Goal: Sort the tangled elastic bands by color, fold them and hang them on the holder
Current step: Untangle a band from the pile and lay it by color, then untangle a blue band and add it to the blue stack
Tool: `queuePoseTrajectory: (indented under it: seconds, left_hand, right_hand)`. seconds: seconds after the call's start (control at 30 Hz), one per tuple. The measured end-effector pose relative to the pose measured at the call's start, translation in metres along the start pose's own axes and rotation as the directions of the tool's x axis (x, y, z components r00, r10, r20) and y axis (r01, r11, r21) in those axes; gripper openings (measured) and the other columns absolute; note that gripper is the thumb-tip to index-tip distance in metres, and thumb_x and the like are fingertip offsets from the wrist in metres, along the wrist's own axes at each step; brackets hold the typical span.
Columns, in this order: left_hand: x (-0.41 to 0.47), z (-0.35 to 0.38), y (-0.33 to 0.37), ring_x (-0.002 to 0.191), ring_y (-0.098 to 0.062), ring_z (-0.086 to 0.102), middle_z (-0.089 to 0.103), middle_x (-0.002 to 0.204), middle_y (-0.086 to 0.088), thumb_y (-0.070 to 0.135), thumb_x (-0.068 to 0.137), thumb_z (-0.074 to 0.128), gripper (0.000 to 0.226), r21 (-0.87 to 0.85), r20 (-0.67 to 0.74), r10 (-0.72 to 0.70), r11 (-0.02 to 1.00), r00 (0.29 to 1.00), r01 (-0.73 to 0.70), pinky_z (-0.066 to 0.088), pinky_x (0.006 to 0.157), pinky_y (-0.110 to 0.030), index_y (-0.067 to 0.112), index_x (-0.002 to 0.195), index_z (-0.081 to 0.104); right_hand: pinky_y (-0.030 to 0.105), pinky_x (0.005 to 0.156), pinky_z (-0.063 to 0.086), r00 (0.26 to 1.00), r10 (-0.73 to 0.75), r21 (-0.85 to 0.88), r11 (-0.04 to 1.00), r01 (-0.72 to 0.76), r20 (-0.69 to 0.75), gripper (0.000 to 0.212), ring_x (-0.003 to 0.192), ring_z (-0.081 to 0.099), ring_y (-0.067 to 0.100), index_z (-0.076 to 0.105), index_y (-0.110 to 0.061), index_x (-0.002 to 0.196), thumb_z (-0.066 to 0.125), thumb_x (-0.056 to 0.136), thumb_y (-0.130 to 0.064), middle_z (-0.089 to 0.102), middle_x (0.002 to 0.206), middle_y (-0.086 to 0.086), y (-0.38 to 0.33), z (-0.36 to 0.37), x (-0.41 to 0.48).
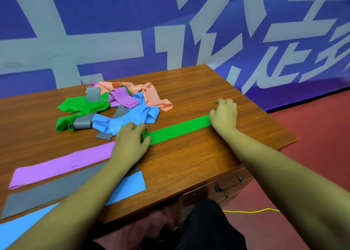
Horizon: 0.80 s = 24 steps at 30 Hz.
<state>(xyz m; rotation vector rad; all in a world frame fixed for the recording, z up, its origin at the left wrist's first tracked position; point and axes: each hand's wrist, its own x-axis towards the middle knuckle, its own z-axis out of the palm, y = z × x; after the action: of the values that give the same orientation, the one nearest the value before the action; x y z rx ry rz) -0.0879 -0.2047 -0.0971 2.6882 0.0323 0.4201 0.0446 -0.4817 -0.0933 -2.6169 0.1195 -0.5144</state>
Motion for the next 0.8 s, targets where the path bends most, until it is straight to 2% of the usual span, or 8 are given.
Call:
queuePoseTrajectory:
  seconds: [0.1,0.23,0.37,0.53,0.63,0.73,0.8]
  left_hand:
    - [0.007,-0.019,-0.017,0.093,-0.020,0.048,0.054,0.090,-0.001,0.022,0.090,0.061,0.010,-0.070,-0.065,0.033,0.997,0.997,-0.038,0.040,0.080,-0.034,0.018,0.099,0.062]
    - [0.026,-0.037,-0.061,0.098,-0.032,0.053,0.059,0.097,-0.012,0.012,0.083,0.063,0.021,-0.004,-0.105,-0.126,0.992,0.986,0.127,0.043,0.086,-0.042,0.009,0.104,0.063]
    - [0.039,-0.038,-0.085,0.109,-0.036,0.054,0.060,0.111,-0.018,0.021,0.082,0.070,0.036,0.068,0.018,-0.210,0.976,0.978,0.208,0.042,0.097,-0.043,0.007,0.114,0.065]
    - [0.042,-0.031,-0.094,0.116,-0.034,0.048,0.054,0.114,-0.018,0.018,0.083,0.069,0.030,0.071,0.099,-0.203,0.978,0.974,0.197,0.032,0.102,-0.034,0.014,0.113,0.071]
    - [0.040,-0.028,-0.099,0.117,-0.031,0.049,0.056,0.114,-0.016,0.023,0.087,0.068,0.020,0.031,0.087,-0.182,0.983,0.979,0.180,0.032,0.102,-0.033,0.016,0.105,0.073]
    - [0.036,-0.031,-0.101,0.109,-0.027,0.051,0.065,0.103,-0.011,0.033,0.094,0.061,0.024,-0.089,0.073,-0.124,0.987,0.990,0.131,0.035,0.094,-0.031,0.013,0.095,0.075]
    - [0.033,-0.037,-0.104,0.109,-0.020,0.049,0.062,0.103,-0.004,0.039,0.090,0.066,0.023,-0.115,0.130,-0.069,0.990,0.989,0.085,0.036,0.095,-0.031,0.018,0.093,0.076]
  right_hand:
    - [0.039,0.104,0.040,0.985,-0.132,0.105,0.987,0.120,0.114,0.036,0.119,0.049,0.032,0.060,-0.008,0.123,0.054,0.089,-0.018,0.053,0.126,0.015,-0.042,0.000,-0.008]
    - [0.033,0.094,0.044,0.925,-0.241,0.228,0.957,0.177,0.293,0.029,0.110,0.056,0.025,0.065,-0.010,0.116,0.057,0.089,-0.016,0.056,0.120,0.010,-0.110,0.012,-0.029]
    - [0.031,0.080,0.044,0.853,-0.344,0.354,0.912,0.204,0.392,0.021,0.098,0.060,0.029,0.068,-0.005,0.099,0.060,0.080,-0.009,0.065,0.107,0.017,-0.159,0.035,-0.050]
    - [0.029,0.085,0.046,0.737,-0.401,0.327,0.910,0.253,0.544,0.037,0.103,0.058,0.024,0.064,-0.007,0.115,0.068,0.080,-0.016,0.063,0.109,0.009,-0.185,0.059,-0.068]
    - [0.038,0.095,0.050,0.712,-0.417,0.242,0.909,0.340,0.565,0.035,0.110,0.060,0.028,0.068,-0.016,0.111,0.071,0.077,-0.023,0.062,0.119,0.010,-0.182,0.074,-0.070]
    - [0.042,0.087,0.051,0.719,-0.441,0.233,0.897,0.376,0.537,0.014,0.101,0.060,0.029,0.068,-0.024,0.088,0.075,0.076,-0.027,0.063,0.106,0.008,-0.179,0.079,-0.069]
    - [0.040,0.084,0.051,0.738,-0.449,0.243,0.893,0.378,0.503,0.009,0.097,0.062,0.027,0.064,-0.025,0.080,0.072,0.080,-0.024,0.066,0.100,0.006,-0.180,0.078,-0.067]
